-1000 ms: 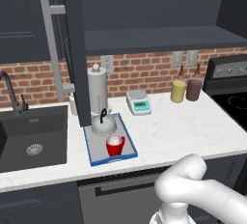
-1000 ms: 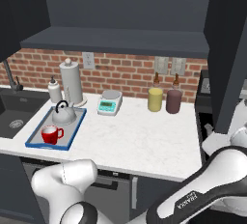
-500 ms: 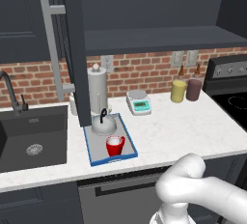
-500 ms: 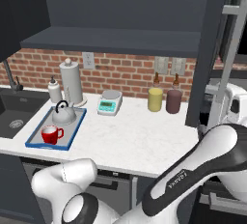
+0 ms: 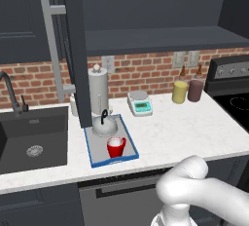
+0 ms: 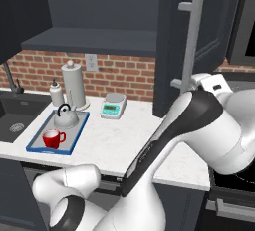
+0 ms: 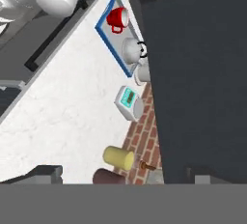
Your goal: Pick the kettle from the counter and place it on the tray. Then pick the mug from the cabinet and place it on the tray. Then close the cabinet doors.
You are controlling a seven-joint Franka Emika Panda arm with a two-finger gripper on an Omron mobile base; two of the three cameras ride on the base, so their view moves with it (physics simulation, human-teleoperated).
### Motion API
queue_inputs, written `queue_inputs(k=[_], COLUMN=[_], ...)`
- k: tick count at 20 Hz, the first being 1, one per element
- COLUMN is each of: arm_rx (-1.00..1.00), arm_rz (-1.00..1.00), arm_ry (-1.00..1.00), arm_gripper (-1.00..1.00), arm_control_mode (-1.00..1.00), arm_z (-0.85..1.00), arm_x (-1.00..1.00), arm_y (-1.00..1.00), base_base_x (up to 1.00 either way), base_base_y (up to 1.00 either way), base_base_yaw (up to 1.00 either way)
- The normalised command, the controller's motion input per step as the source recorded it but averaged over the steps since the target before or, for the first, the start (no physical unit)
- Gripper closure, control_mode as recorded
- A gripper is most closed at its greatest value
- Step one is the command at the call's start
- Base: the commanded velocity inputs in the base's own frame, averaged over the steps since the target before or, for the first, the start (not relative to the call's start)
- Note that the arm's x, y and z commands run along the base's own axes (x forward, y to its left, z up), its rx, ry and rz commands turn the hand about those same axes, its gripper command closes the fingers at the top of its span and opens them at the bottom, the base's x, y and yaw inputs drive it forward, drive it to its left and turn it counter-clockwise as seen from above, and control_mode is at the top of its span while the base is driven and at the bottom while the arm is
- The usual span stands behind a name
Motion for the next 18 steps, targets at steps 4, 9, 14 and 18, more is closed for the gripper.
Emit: queue_inputs(k=[4,9,14,18], arm_rx=[-0.30,-0.16,0.00,0.00], arm_rz=[0.00,0.01,0.03,0.03], arm_ry=[0.08,-0.01,-0.10,-0.09], arm_gripper=[-1.00,-1.00,-1.00,-1.00], arm_control_mode=[-1.00,-1.00,-1.00,-1.00], arm_z=[0.06,-0.05,-0.16,-0.14], arm_x=[0.17,0.50,0.76,0.83], arm_y=[0.71,0.48,0.19,0.14], base_base_x=[0.00,0.00,0.00,0.00], base_base_y=[0.00,0.00,0.00,0.00], base_base_yaw=[0.00,0.00,0.00,0.00])
